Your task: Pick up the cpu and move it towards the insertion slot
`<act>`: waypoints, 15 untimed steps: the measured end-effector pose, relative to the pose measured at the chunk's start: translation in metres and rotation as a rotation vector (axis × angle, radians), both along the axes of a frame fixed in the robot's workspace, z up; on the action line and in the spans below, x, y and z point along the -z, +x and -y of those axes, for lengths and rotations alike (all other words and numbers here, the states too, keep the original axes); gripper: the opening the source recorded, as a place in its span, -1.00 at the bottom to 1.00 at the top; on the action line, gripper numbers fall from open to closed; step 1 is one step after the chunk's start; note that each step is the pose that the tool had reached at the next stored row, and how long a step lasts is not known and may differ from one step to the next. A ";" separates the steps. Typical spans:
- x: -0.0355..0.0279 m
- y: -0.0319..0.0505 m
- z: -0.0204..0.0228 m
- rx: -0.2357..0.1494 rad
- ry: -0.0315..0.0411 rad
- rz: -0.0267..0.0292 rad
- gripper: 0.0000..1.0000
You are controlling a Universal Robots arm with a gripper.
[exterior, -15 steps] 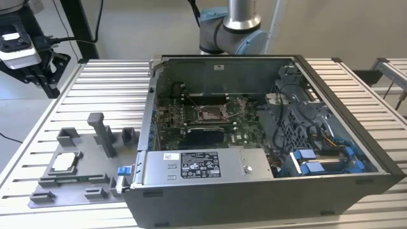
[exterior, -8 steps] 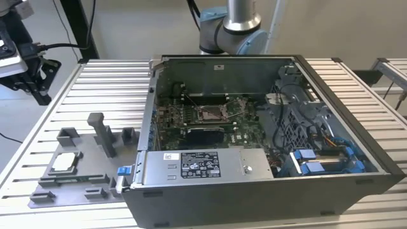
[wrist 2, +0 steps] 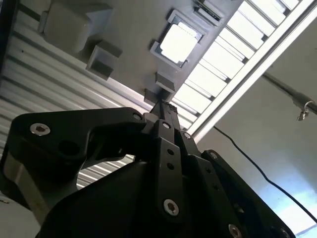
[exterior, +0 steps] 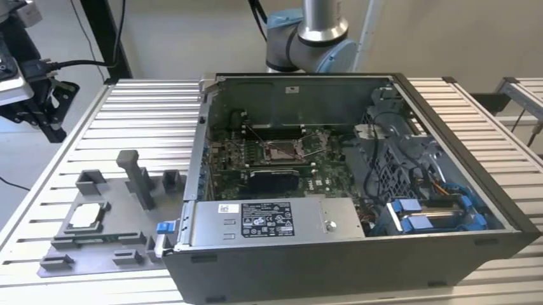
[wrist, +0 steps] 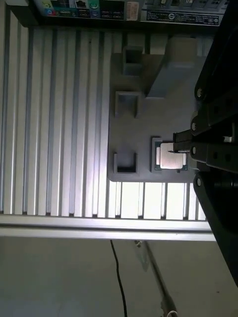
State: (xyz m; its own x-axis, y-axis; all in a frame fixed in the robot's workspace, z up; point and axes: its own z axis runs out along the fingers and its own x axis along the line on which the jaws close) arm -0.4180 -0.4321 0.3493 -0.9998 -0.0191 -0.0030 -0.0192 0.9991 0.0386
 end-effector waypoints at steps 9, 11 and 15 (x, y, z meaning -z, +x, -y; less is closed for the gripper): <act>0.0000 0.0000 0.0002 0.000 0.0000 0.0000 1.00; 0.0000 0.0000 0.0003 0.000 0.0000 0.0000 1.00; 0.0000 0.0000 0.0004 0.000 0.0000 0.0000 1.00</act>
